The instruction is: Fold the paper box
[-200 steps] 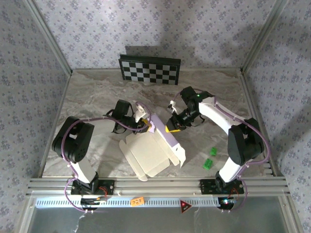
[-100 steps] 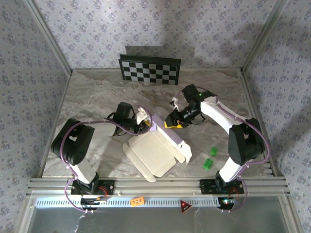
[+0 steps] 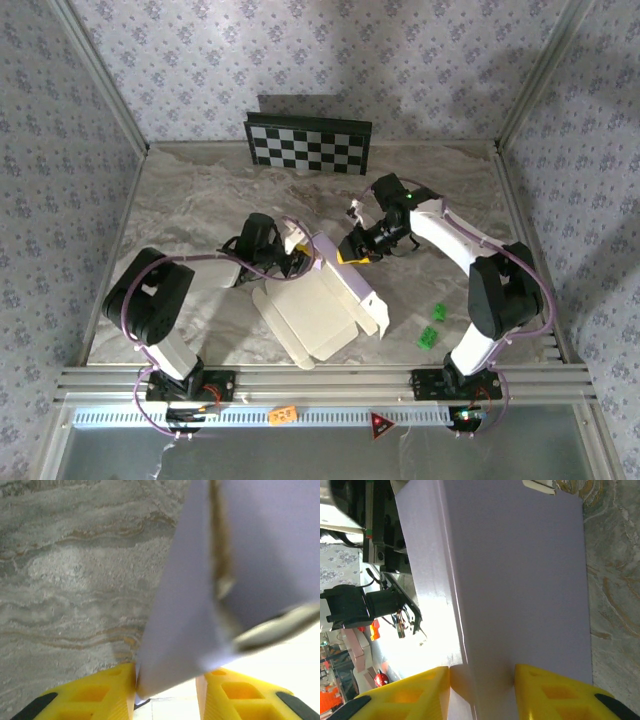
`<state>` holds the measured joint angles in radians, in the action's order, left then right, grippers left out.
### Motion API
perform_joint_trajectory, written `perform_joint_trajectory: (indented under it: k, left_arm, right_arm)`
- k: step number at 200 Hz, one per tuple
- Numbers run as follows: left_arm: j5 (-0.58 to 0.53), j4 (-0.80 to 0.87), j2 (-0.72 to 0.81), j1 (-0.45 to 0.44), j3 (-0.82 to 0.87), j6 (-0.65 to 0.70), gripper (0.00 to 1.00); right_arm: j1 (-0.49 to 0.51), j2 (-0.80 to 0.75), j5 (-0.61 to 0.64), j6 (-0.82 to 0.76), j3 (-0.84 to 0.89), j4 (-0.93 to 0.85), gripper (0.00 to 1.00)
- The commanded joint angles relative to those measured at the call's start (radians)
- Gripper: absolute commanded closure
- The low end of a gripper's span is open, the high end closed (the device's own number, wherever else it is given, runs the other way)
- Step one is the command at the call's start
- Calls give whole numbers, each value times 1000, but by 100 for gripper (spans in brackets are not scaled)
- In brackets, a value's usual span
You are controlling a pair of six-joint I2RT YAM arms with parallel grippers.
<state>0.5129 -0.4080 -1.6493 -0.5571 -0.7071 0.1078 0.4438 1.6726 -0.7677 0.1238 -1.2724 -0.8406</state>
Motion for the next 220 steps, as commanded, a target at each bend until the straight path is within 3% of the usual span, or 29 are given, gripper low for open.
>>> perform_joint_trajectory:
  k: [1,25,70,105,126,150,163,220]
  left_arm:
    - [-44,-127,-5,-30,-17,-73,68]
    - [-158,-158,-25,-79,-20,-105,79]
    - [-479,-97,-46,-182,-33,-114,99]
    - [-654,-24,-54,-222,-54,-142,100]
    - [-639,-49,-48,-222,-40,-135,100]
    - [-515,-190,-37,-222,4,-108,78]
    - [-471,-236,-32,-219,13,-111,71]
    - [-422,-433,-11,-187,57,-180,67]
  right_arm:
    - [6,27,27,7,16,-6,62]
    - [8,25,27,8,19,-6,62]
    - [8,15,27,14,27,0,63]
    - [7,7,27,20,36,4,63]
    - [7,4,25,23,39,9,64]
    - [4,8,22,22,36,9,64]
    - [6,9,21,20,32,3,64]
    - [-7,5,15,19,31,-1,64]
